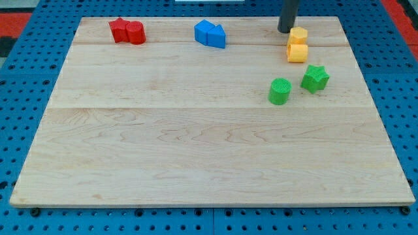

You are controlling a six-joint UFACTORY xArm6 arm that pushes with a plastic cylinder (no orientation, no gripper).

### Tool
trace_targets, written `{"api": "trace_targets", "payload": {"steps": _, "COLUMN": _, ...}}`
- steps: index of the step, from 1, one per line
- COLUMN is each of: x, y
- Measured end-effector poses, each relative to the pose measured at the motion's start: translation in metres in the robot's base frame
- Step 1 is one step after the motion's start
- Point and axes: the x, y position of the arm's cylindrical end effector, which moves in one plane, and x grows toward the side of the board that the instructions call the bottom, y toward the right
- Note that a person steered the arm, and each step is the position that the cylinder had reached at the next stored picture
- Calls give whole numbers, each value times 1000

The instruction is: Place your arm at the top right of the red circle

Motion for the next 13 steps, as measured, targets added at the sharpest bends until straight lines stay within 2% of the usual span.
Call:
{"api": "trace_targets", "payload": {"steps": 1, "x": -3, "y": -23}}
{"api": "trace_targets", "payload": {"steps": 3, "x": -6, "y": -34}}
{"api": "trace_targets", "payload": {"steps": 5, "x": -40, "y": -69}}
{"api": "trace_targets", "payload": {"steps": 6, "x": -41, "y": -84}}
{"api": "trace_targets", "payload": {"steps": 8, "x": -42, "y": -84}}
{"api": "trace_targets", "payload": {"steps": 10, "x": -40, "y": -167}}
{"api": "trace_targets", "payload": {"steps": 11, "x": -38, "y": -234}}
{"api": "trace_targets", "payload": {"steps": 13, "x": -31, "y": -249}}
